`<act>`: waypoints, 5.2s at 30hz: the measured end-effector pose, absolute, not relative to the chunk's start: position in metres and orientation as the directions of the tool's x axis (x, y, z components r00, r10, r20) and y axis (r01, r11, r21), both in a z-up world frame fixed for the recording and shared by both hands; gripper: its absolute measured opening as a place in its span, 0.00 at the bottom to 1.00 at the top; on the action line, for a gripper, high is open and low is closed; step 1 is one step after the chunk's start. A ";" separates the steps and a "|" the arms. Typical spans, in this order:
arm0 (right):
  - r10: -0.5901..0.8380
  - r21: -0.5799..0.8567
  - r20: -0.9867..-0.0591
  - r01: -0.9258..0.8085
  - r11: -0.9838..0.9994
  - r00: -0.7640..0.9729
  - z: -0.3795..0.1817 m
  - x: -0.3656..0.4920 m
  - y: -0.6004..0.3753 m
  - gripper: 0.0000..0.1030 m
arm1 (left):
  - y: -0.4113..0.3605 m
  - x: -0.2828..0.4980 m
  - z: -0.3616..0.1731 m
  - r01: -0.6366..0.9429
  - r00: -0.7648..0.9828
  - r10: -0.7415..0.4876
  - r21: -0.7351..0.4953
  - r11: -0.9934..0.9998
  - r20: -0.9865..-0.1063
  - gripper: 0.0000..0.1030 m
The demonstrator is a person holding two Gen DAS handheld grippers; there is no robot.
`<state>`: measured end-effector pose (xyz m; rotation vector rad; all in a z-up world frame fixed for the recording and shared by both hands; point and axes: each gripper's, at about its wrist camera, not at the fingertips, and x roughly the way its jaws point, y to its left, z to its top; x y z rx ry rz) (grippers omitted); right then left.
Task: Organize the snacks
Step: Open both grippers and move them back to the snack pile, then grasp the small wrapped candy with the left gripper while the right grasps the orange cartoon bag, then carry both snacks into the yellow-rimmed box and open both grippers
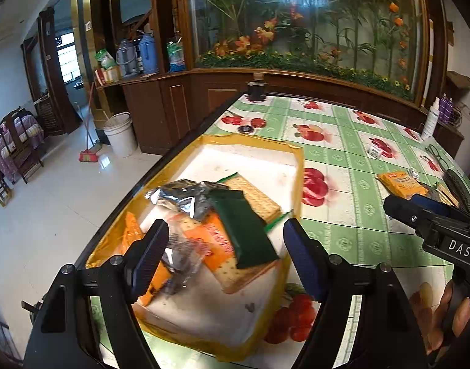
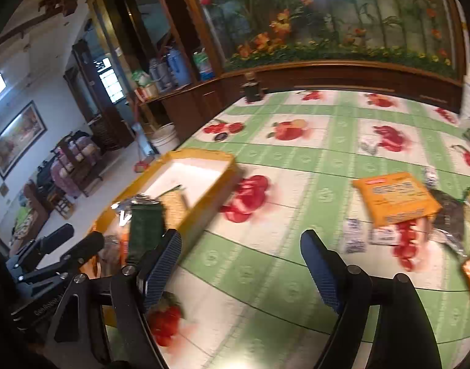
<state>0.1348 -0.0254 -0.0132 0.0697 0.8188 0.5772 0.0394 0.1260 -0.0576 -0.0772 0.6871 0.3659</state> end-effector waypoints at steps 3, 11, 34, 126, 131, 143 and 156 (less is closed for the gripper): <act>0.471 0.244 -0.672 -0.430 0.869 0.571 -0.012 0.131 -0.046 0.81 | 0.114 0.042 -0.056 -0.334 0.718 0.290 0.052 0.941 -0.633 0.75; 0.386 0.195 -0.671 -0.352 0.915 0.633 -0.014 0.128 -0.100 0.83 | 0.079 0.055 -0.055 -0.265 0.727 0.238 0.057 0.963 -0.644 0.75; 0.254 0.196 -0.745 -0.161 0.967 0.617 -0.049 0.143 -0.237 0.84 | -0.035 0.144 -0.084 -0.008 0.676 0.034 0.039 0.999 -0.736 0.75; 0.672 0.301 -0.659 -0.700 0.648 0.338 0.002 0.104 0.062 0.27 | 0.173 0.021 -0.059 -0.416 0.711 0.291 -0.050 0.908 -0.640 0.16; 0.674 0.308 -0.661 -0.699 0.645 0.330 0.000 0.109 0.068 0.27 | 0.183 0.017 -0.061 -0.434 0.707 0.293 -0.067 0.898 -0.644 0.16; 0.673 0.317 -0.676 -0.706 0.634 0.301 -0.014 0.117 0.093 0.27 | 0.176 0.021 -0.066 -0.410 0.707 0.267 -0.072 0.909 -0.655 0.16; 0.644 0.306 -0.701 -0.688 0.658 0.305 -0.033 0.152 0.126 0.27 | 0.169 0.043 -0.087 -0.378 0.673 0.205 -0.092 0.921 -0.711 0.16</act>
